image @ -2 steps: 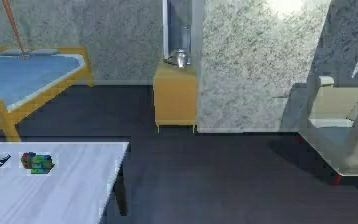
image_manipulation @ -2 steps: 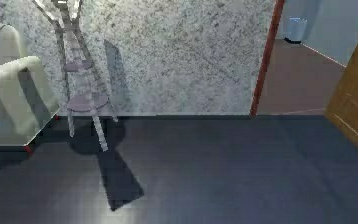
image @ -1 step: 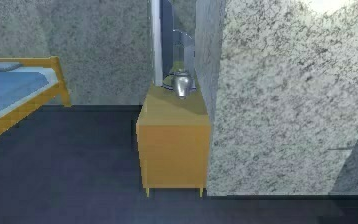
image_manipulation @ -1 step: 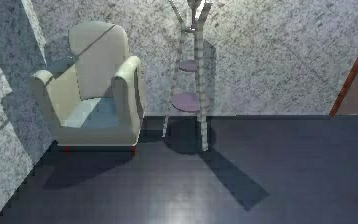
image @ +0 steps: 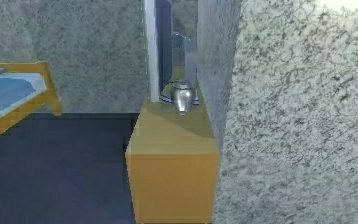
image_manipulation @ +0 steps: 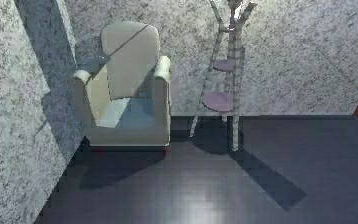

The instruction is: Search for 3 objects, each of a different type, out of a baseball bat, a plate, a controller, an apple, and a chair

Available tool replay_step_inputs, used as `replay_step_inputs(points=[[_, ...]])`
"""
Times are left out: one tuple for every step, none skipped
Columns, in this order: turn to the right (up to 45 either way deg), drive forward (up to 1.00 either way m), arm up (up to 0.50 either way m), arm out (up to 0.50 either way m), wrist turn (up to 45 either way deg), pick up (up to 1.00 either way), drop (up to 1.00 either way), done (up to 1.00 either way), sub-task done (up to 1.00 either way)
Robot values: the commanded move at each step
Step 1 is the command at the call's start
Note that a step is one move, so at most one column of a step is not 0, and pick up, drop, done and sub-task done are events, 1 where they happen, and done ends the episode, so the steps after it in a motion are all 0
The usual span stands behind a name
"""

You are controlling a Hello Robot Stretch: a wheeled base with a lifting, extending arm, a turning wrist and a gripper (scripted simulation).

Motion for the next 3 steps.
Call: replay_step_inputs(points=[[-42.0,0.0,0.0,0.0,0.0,0.0,0.0,0.0,0.0],[0.0,1.0,0.0,0.0,0.0,0.0,0.0,0.0,0.0],[0.0,1.0,0.0,0.0,0.0,0.0,0.0,0.0,0.0]])
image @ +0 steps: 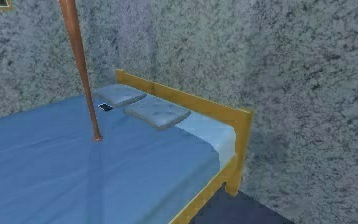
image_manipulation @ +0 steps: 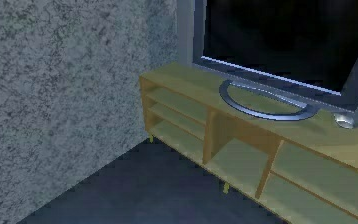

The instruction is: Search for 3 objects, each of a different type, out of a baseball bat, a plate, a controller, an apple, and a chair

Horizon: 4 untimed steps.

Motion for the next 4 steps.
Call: replay_step_inputs(points=[[-12.0,0.0,0.0,0.0,0.0,0.0,0.0,0.0,0.0],[0.0,0.05,0.0,0.0,0.0,0.0,0.0,0.0,0.0],[-12.0,0.0,0.0,0.0,0.0,0.0,0.0,0.0,0.0],[0.0,0.0,0.0,0.0,0.0,0.0,0.0,0.0,1.0]])
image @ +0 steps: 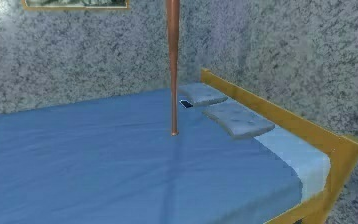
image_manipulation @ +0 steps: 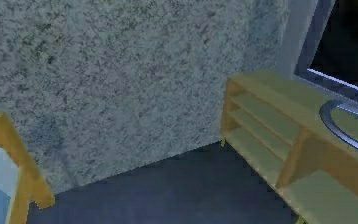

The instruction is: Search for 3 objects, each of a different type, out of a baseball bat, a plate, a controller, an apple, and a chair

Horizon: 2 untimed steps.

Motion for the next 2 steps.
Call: replay_step_inputs(points=[[-45.0,0.0,0.0,0.0,0.0,0.0,0.0,0.0,0.0],[-45.0,0.0,0.0,0.0,0.0,0.0,0.0,0.0,0.0]])
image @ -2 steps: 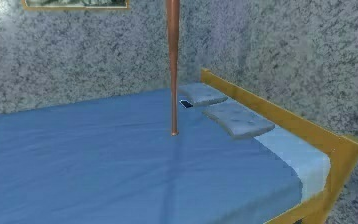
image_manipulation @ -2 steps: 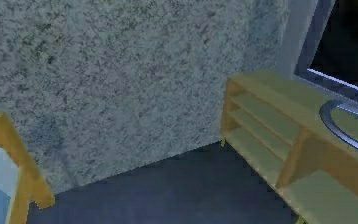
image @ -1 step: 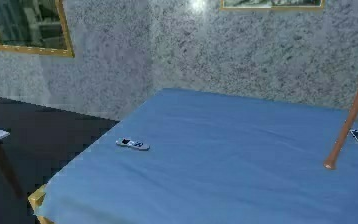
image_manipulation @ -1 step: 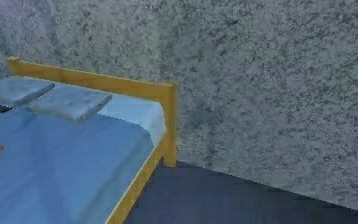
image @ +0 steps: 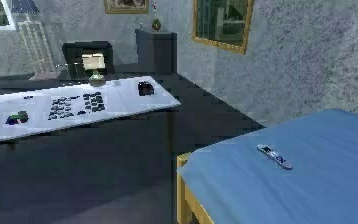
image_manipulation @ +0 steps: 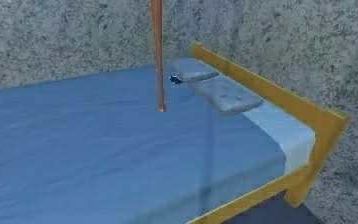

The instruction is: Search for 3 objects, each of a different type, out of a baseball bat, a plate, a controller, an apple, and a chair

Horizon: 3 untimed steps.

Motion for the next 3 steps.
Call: replay_step_inputs(points=[[-45.0,0.0,0.0,0.0,0.0,0.0,0.0,0.0,0.0],[-21.0,0.0,0.0,0.0,0.0,0.0,0.0,0.0,0.0],[0.0,1.0,0.0,0.0,0.0,0.0,0.0,0.0,0.0]])
